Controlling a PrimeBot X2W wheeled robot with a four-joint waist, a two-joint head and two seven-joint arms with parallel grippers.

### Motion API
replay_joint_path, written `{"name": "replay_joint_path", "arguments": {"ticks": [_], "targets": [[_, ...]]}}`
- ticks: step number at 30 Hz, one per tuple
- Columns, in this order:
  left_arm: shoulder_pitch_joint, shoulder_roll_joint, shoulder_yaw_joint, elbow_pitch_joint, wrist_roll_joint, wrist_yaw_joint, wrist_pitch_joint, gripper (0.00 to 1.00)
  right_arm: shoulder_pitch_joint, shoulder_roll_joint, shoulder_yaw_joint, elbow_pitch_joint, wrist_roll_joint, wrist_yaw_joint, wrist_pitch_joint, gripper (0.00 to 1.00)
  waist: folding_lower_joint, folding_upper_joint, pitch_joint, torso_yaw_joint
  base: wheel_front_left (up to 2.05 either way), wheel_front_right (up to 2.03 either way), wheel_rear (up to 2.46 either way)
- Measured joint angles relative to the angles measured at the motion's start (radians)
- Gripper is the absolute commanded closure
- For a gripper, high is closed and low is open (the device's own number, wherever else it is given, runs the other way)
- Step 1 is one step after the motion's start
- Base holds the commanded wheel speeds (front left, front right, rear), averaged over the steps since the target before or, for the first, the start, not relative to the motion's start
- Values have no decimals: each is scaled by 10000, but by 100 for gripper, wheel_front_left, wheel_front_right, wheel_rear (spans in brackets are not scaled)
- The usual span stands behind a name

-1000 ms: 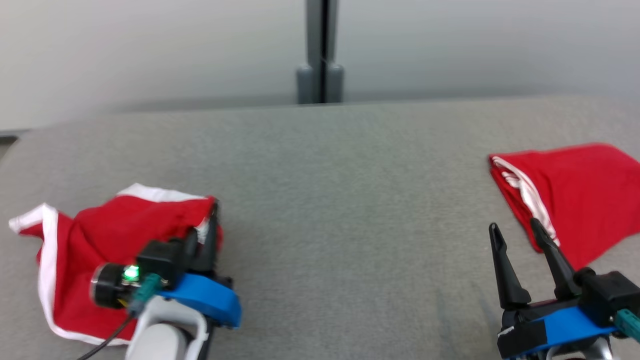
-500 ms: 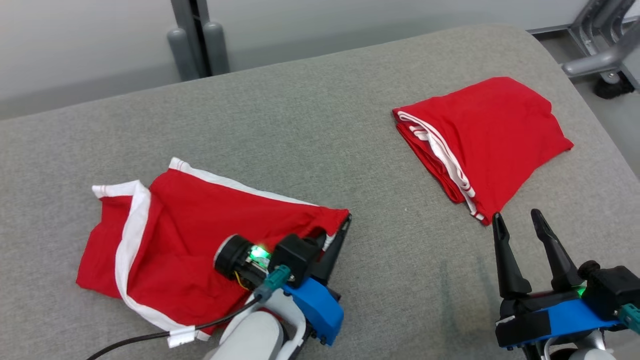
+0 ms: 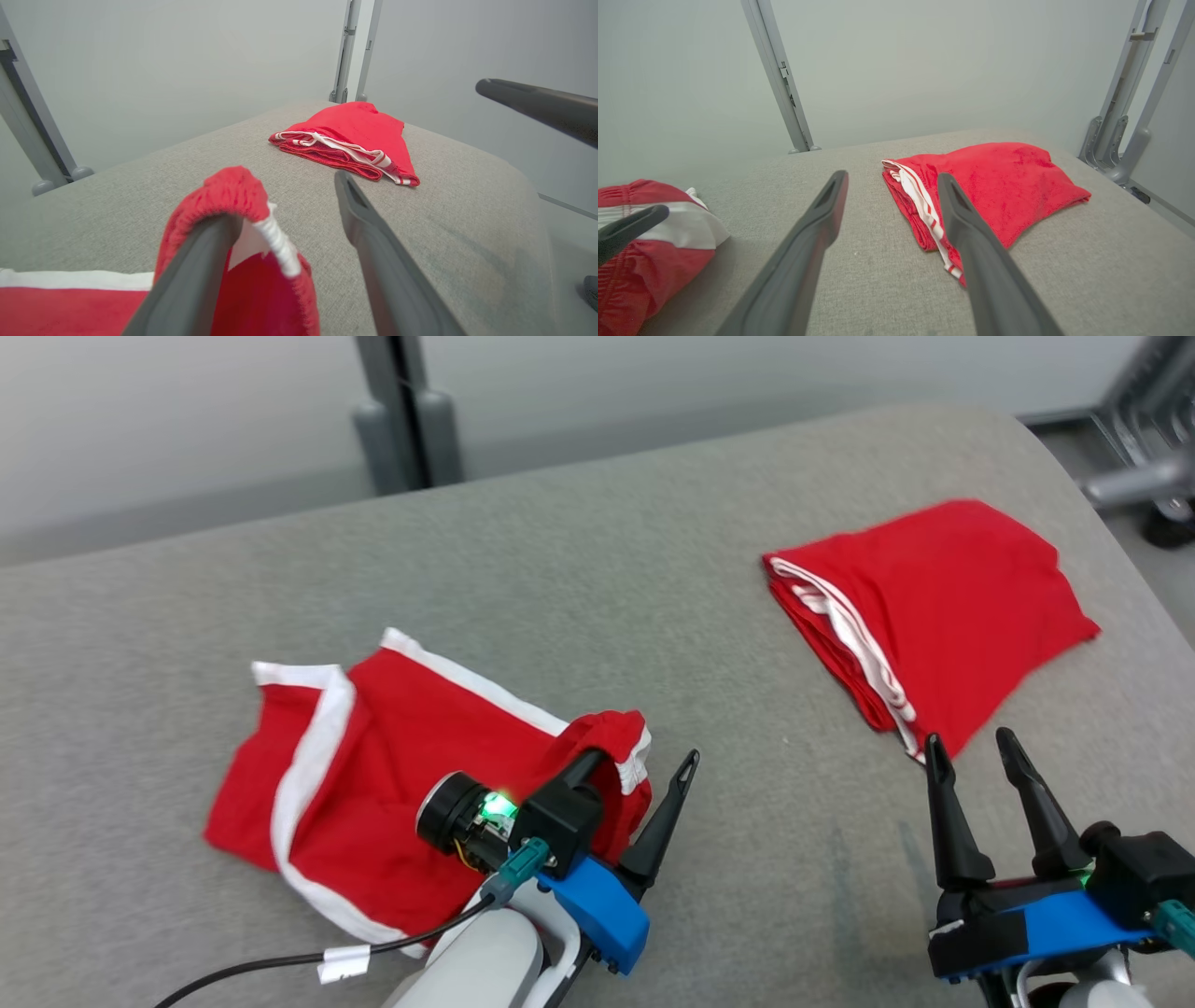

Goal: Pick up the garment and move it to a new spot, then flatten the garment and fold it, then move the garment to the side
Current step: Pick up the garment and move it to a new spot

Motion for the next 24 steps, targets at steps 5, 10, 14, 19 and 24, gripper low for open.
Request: {"name": "replay_joint_path", "arguments": {"ticks": [5,10,14,19,24], "targets": [[423,73,86,-224,-251,140,-6,0,64,-2,-98,-75,-107,0,107,0,-2,-2,-533,735,0,0,0],[994,499,290,-715,-456,445,182,0,237,6,-111,-245,-211,0,295,0,-2,-2,-904,1370,0,0,0],[1482,947,895,-1254,-639,1014,61,0,396,0,-222,-414,-270,-2,449,0,-1,-1,-1089,1847,0,0,0],[2090,1538,1812,-1845,-918,1772,-144,0,569,4,-347,-633,-316,0,652,0,-1,-1,-1238,2327,0,0,0],[2510,2109,2614,-2220,-1172,2180,-307,0,825,4,-451,-863,-380,0,859,0,-1,-1,-1421,2634,0,0,0]]}}
